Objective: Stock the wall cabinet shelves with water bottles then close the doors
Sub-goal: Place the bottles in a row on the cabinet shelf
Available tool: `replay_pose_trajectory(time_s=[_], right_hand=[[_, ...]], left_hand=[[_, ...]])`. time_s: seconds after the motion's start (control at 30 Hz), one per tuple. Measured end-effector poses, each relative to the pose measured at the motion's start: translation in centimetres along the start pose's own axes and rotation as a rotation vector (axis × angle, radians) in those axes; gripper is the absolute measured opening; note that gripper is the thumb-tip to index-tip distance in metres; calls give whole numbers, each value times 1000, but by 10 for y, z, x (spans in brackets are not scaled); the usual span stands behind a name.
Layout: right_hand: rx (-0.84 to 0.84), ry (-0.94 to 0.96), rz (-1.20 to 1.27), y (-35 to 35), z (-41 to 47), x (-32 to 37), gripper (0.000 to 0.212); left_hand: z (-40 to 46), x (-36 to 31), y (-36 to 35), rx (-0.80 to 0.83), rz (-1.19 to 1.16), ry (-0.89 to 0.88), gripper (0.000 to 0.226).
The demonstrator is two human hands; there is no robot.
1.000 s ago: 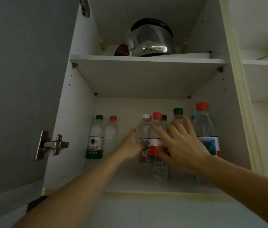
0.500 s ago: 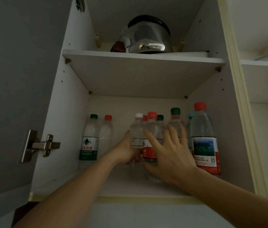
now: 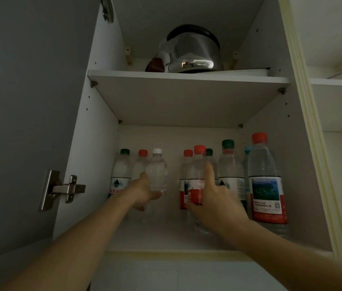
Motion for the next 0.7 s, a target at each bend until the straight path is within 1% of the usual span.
replay_pose_trajectory(time_s=[0.07, 0.1, 0.17, 0.2, 0.23, 0.33, 0.43, 0.57, 0.7], right_hand=[[86, -77, 187, -13, 0, -5, 110], [113, -98, 265, -19, 2, -7, 100], [164, -113, 366, -27, 4, -8, 74], [194, -110, 388, -29, 5, -6, 65], [221, -99, 399, -29, 6, -4, 60], [244, -61, 417, -25, 5, 3, 56], [222, -43, 388, -16, -2, 4, 56], [189, -34, 427, -11, -8, -2, 55], [178, -26, 502, -7, -12, -4, 54]], left_hand=[[4, 2, -1, -8, -3, 6, 66], [7, 4, -1, -9, -11, 7, 65], [10, 8, 0, -9, -33, -6, 63], [11, 10, 0, -11, -46, -20, 60], [12, 11, 1, -17, -55, -38, 56], [13, 10, 3, -69, -31, -90, 46], [15, 12, 4, -112, -4, -66, 47], [20, 13, 3, -186, 95, -38, 59], [26, 7, -2, -235, 232, -107, 85]])
Point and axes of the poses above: each hand's wrist, its own z-axis towards the middle knuckle, its own y-axis out of the back of the hand, x = y × z, the point moved 9 cm from there along z, towards the middle knuckle, and after that the axes turned 11 degrees about -z, right-handed, at the moved point
